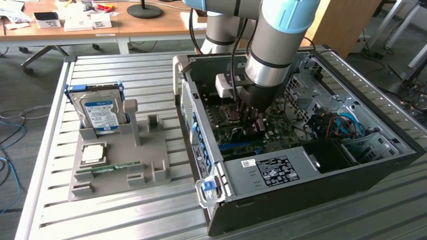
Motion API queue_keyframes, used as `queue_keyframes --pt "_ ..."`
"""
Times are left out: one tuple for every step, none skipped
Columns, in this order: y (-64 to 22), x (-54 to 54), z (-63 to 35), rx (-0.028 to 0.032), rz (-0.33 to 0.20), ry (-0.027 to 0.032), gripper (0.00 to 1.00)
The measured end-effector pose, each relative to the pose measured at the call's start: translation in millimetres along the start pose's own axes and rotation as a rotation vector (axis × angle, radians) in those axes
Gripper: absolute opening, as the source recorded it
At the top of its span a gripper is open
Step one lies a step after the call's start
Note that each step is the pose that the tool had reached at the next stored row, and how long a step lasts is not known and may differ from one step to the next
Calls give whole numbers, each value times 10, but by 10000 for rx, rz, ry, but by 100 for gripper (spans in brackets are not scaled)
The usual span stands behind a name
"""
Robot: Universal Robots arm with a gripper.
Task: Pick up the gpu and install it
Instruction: 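Insert the gpu into the slot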
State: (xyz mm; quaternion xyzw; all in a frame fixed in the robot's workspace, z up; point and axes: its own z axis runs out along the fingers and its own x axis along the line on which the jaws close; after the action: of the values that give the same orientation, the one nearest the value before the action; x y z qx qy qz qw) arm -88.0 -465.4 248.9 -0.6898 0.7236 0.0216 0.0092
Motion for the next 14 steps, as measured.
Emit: queue_keyframes --pt "0 0 0 0 0 0 27" --pt "0 0 0 0 0 0 27" --pt "0 0 0 0 0 1 27" --pt "0 0 0 0 0 0 27" --pt "0 0 0 0 1 0 27" --pt "0 0 1 0 0 1 27" --pt "0 0 2 -1 0 1 27" --pt "0 0 3 -1 0 0 27" --pt "0 0 5 0 0 0 27" --pt "0 0 7 0 0 0 27" --pt "0 0 8 0 0 0 27" --pt "0 1 12 0 0 0 27" --pt "0 1 14 -1 1 -1 27" --pt "0 1 16 -1 0 -2 27"
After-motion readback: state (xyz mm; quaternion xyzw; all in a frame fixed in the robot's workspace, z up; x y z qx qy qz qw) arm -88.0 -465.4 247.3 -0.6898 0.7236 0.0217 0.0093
